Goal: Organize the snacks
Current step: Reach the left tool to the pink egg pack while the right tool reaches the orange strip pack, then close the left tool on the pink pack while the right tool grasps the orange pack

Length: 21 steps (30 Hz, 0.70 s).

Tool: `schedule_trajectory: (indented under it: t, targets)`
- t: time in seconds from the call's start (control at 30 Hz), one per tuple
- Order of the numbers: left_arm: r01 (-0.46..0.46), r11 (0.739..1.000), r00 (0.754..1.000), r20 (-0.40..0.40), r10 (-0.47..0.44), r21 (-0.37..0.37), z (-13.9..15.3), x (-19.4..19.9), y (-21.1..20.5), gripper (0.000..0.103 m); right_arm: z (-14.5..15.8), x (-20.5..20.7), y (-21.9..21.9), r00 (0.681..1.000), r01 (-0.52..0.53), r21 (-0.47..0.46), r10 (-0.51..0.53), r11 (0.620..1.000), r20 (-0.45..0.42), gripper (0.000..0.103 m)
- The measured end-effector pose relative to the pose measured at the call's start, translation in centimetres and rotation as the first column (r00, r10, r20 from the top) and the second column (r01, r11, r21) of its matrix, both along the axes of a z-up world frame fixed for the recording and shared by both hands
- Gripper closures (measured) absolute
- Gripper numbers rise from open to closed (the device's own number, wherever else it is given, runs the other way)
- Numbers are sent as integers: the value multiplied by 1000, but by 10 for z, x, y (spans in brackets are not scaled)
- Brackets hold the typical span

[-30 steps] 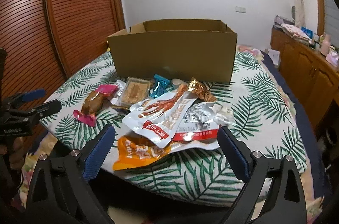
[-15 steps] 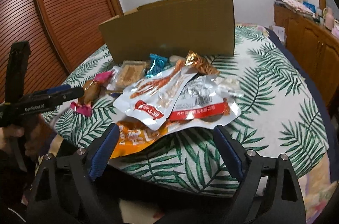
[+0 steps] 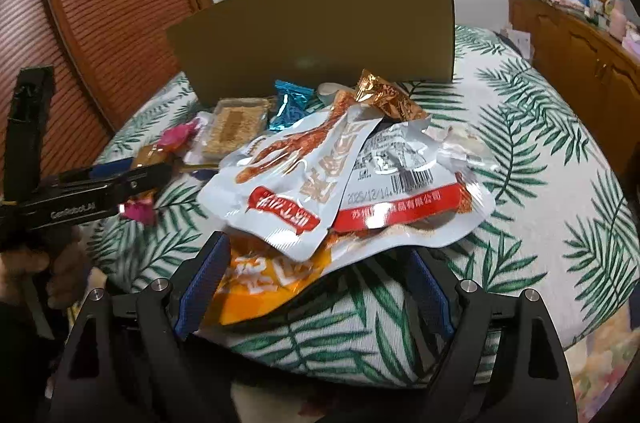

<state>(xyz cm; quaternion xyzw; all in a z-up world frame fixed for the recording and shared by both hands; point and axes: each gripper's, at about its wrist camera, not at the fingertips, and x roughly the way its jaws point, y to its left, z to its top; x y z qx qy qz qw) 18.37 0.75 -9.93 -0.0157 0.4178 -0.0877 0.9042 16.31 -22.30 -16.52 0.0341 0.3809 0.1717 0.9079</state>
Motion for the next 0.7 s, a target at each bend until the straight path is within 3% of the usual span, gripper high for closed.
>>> schedule_trajectory:
  t: [0.2,0.33,0.43,0.5,0.7]
  targets:
    - [10,1000,1000,-7,-10,-7,-6,4,2,25,-1,11,9,1000,31,-58,-31,998,7,15]
    - [22,1000,1000,0,-22,12,-7,3,2,47,-3,12,12,1000,25,-114,-23,993,20,17]
    - [16,1000,1000,6,-16,20,-6,2,4,62,-3,12,8,1000,25,-136,-22,990,22,29]
    - [18,1000,1000,6,-18,3,-6,2,7,63,-2,11,2,1000,17,-138,-15,990,18,45]
    - [13,999,1000,6,-13,-39,-6,1,14,66,0,12,-7,1000,-4,-114,4,993,-3,54]
